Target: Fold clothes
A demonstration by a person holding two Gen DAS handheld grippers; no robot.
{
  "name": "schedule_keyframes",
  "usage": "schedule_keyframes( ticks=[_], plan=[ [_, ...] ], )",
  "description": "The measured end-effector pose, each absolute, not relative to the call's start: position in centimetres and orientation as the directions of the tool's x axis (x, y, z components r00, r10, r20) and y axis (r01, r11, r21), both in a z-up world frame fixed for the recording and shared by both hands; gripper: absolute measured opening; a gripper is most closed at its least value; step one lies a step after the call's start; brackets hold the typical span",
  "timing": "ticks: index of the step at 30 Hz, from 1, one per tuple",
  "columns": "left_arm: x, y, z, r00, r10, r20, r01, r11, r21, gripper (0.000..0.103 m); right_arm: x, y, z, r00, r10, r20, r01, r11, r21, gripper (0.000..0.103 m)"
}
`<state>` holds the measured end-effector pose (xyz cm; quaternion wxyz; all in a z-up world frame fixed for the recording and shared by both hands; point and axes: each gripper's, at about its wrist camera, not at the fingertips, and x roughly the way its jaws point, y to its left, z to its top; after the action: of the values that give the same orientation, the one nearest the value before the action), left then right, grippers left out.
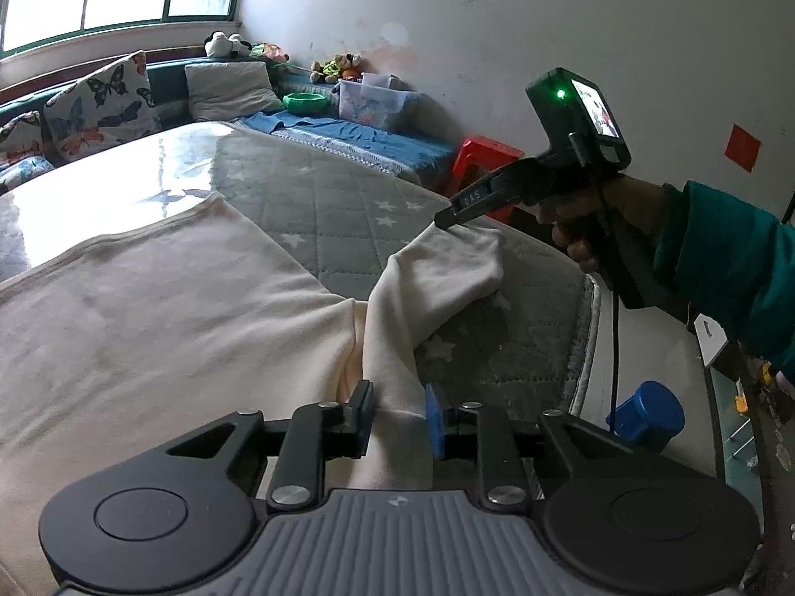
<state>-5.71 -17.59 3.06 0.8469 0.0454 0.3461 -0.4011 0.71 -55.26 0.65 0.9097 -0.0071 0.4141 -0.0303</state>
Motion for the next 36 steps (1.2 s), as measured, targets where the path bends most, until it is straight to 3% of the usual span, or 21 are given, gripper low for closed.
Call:
schedule_keyframes(
  ticks=[4,6,11,15,19,22,24,27,32,36],
  plan=[
    [-5.8,-17.9,3.0,0.435,-0.651,-0.623,0.718,0.668,-0.195,0.024,0.8,-54.5,0.5,0.655,-0.068,-0.752,0.029,0.997,-0.065,0.015],
    [-5.8,-18.0,2.9,0.43,-0.651,-0.625,0.721,0.664,-0.196,0.023,0.8,-54.4,0.6,0.657,-0.062,-0.751,0.02,0.998,-0.066,0.005],
    [-6.0,-18.1,2.8,0.436,-0.649,-0.624,0.724,0.664,-0.185,0.013,1.0,-54.4,2.1,0.693,-0.035,-0.72,0.008,0.999,-0.041,0.001],
    [-6.3,-17.7,2.9,0.446,-0.657,-0.607,0.727,0.662,-0.182,0.011,0.8,-54.1,5.2,0.777,0.0,-0.629,-0.007,1.0,-0.008,0.001],
    [-6.8,-17.5,3.0,0.44,-0.673,-0.594,0.745,0.643,-0.176,0.011,-1.3,-55.1,8.6,0.878,0.052,-0.476,-0.021,0.997,0.07,0.0],
    [-7.1,-17.6,2.9,0.419,-0.685,-0.596,0.765,0.62,-0.175,0.011,-3.6,-57.3,9.5,0.913,0.007,-0.409,0.035,0.995,0.095,0.0],
    [-7.5,-17.8,2.7,0.403,-0.694,-0.597,0.785,0.598,-0.165,0.011,-4.3,-58.7,8.7,0.884,-0.062,-0.464,0.106,0.992,0.07,0.0],
    [-8.0,-18.3,2.5,0.391,-0.693,-0.605,0.8,0.581,-0.148,0.011,-4.7,-59.9,7.0,0.831,-0.044,-0.555,0.122,0.987,0.103,0.005],
    [-7.7,-18.4,2.5,0.391,-0.689,-0.611,0.793,0.589,-0.157,0.012,-3.3,-57.1,5.8,0.783,0.051,-0.62,0.02,0.994,0.107,0.005],
    [-7.8,-18.3,2.4,0.39,-0.69,-0.61,0.791,0.59,-0.161,0.012,-0.6,-52.8,4.8,0.746,0.129,-0.654,-0.078,0.991,0.106,0.017]
  ],
)
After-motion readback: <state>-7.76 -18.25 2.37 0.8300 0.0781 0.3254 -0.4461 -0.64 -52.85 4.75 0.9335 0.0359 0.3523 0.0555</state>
